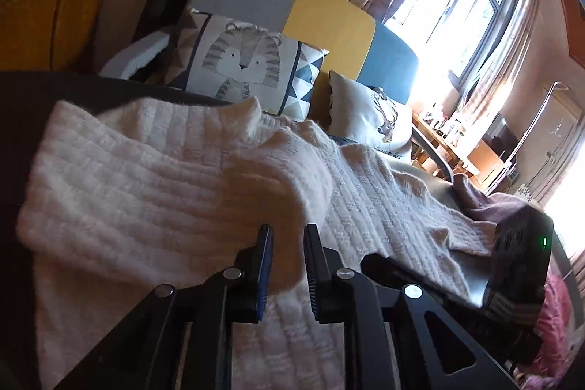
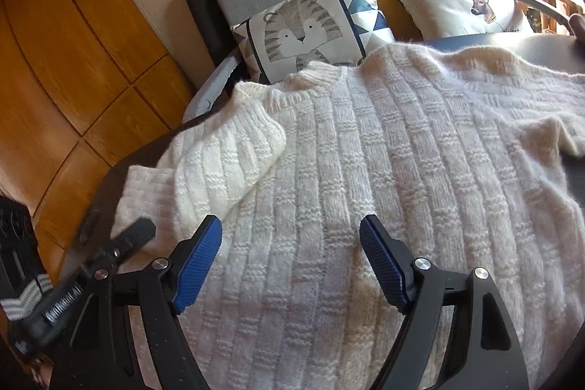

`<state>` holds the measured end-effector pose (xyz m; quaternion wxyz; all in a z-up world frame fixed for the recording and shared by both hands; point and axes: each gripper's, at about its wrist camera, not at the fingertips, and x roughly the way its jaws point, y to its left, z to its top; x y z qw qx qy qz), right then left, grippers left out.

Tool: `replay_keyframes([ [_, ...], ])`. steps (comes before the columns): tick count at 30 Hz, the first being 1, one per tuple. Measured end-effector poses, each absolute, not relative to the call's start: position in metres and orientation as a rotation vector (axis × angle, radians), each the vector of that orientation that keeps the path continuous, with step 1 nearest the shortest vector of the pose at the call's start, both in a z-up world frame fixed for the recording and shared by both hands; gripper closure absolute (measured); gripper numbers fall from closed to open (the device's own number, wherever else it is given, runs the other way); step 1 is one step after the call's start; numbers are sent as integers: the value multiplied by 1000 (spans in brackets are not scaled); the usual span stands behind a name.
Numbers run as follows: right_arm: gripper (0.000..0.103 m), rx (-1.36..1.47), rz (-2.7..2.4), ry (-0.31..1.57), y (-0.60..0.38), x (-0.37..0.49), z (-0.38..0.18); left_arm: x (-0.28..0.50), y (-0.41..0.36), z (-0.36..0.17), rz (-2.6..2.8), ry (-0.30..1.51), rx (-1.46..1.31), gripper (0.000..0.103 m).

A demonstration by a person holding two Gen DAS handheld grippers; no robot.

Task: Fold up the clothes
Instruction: 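Lay the sleeve on the sweater body and open the left gripper, then grasp the folded sleeve cuff with the right gripper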

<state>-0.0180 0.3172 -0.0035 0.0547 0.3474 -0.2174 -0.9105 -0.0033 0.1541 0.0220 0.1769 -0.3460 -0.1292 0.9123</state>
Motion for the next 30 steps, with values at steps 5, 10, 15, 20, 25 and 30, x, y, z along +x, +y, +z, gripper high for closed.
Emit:
replay_keyframes([
  [5,24,1006,-2859,-229,254,-47,40,11,94,1,2683,-705,-1039,86],
  [10,24,1174,-2820,353,186,-88,13,9,44,-32,2597,-1102,-1084,88],
  [15,24,1330,-2910,199,241,-102,-11,7,41,-33,2590,-1096,-1069,88],
  [20,24,1298,-2818,-534,327,-72,-23,1,39,-34,2565,-1118,-1050,88],
  [25,46,1228,-2728,-661,344,-66,-23,-1,39,-34,2566,-1119,-1050,88],
  [30,50,1237,-2637,-943,366,-64,-27,-1,39,-34,2564,-1122,-1047,88],
])
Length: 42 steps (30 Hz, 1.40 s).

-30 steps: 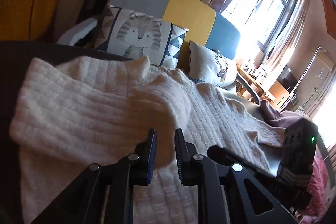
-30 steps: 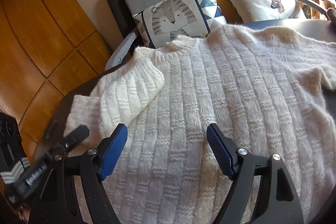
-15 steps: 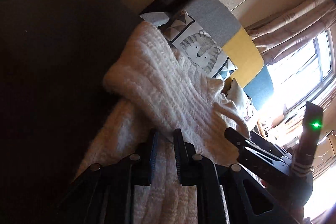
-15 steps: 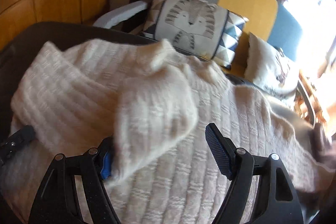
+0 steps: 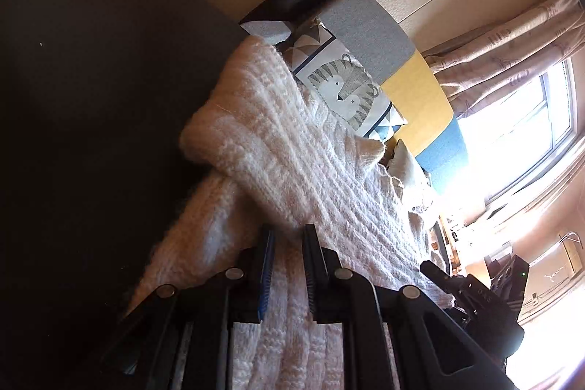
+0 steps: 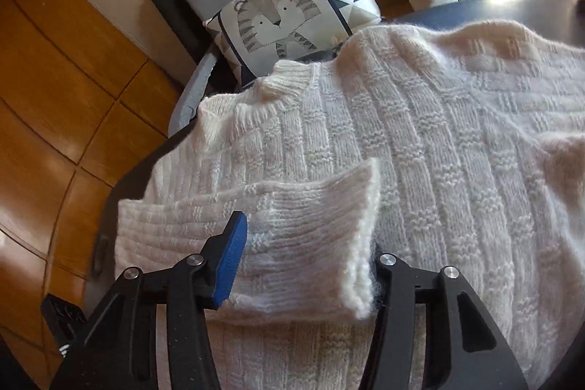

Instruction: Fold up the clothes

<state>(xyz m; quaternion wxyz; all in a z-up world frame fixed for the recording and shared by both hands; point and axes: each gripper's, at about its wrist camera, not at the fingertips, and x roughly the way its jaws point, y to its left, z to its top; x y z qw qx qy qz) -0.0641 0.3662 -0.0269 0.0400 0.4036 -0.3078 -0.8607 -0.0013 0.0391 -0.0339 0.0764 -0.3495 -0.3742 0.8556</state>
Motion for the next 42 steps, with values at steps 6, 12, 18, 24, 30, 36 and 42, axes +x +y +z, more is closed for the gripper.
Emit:
replay_keyframes([
  [6,50,1163,-2499,-1239,385,-38,-34,-1,39,-35,2559,-1130,-1039,88],
  [12,90,1150,-2530,-1214,381,-51,-36,-2,39,-36,2555,-1138,-1033,88],
  [18,94,1094,-2622,-993,364,-80,1,-1,39,-36,2557,-1132,-1035,88],
  [24,95,926,-2793,-792,368,-104,44,0,38,-37,2547,-1144,-1028,88],
  [30,95,1108,-2786,-833,384,-114,-18,-4,41,-34,2560,-1124,-1067,88],
  [36,94,1042,-2733,-977,399,-100,-43,-31,71,-6,2708,-773,-1252,87],
  [42,95,976,-2686,-1069,406,-93,-48,-80,76,-6,2658,-621,-1310,86],
])
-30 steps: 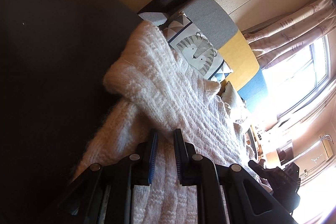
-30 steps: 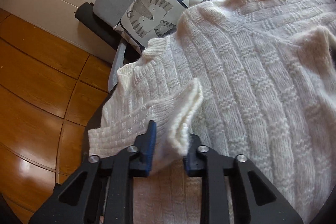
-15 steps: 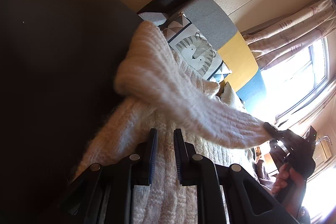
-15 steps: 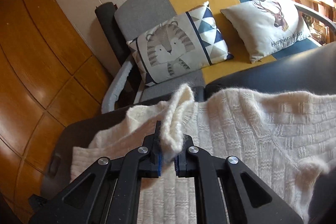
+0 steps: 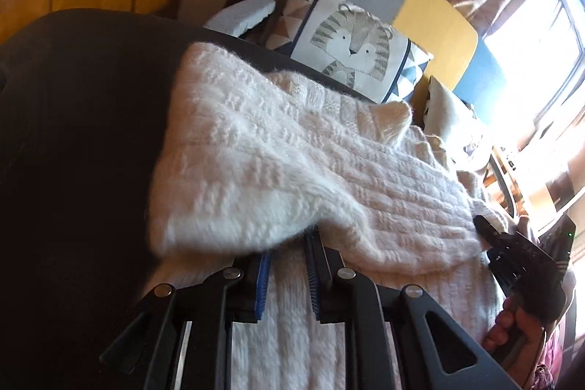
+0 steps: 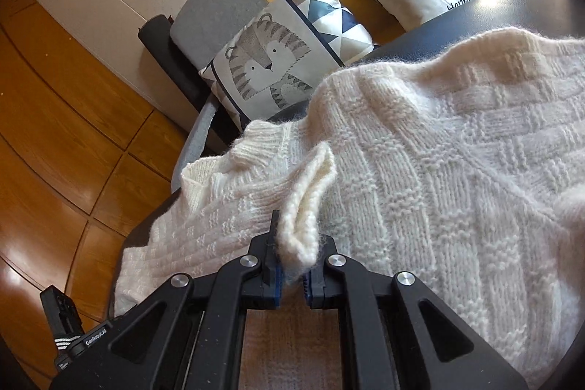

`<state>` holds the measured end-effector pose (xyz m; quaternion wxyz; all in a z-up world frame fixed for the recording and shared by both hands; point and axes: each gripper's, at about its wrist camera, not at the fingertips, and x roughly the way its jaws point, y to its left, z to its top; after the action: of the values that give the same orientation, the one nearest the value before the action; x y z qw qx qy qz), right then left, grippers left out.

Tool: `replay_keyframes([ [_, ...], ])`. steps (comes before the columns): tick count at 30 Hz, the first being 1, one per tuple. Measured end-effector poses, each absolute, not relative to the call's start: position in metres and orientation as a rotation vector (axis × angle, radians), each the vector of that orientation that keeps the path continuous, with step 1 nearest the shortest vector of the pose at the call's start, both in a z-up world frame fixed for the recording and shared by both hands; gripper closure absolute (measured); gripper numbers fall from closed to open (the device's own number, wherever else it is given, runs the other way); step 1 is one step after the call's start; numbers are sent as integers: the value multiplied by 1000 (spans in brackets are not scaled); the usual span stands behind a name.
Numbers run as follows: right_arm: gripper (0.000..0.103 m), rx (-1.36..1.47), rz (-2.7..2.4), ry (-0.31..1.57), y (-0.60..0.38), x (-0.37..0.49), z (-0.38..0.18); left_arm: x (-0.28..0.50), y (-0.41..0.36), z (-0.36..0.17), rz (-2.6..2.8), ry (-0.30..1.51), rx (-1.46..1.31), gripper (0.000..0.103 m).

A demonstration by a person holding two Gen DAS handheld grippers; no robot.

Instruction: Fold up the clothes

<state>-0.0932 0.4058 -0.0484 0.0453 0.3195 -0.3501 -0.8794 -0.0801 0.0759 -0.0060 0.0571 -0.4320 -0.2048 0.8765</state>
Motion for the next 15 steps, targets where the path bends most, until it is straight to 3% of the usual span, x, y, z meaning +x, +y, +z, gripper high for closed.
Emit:
replay_keyframes([
  [4,95,962,-2705,-1068,405,-90,-48,-77,58,-7,2781,-648,-1255,85],
  [10,95,954,-2715,-1079,408,-90,-50,-51,16,-20,2843,-926,-1181,93],
  [15,95,956,-2712,-1078,409,-91,-51,-47,25,-11,3000,-769,-1209,98],
])
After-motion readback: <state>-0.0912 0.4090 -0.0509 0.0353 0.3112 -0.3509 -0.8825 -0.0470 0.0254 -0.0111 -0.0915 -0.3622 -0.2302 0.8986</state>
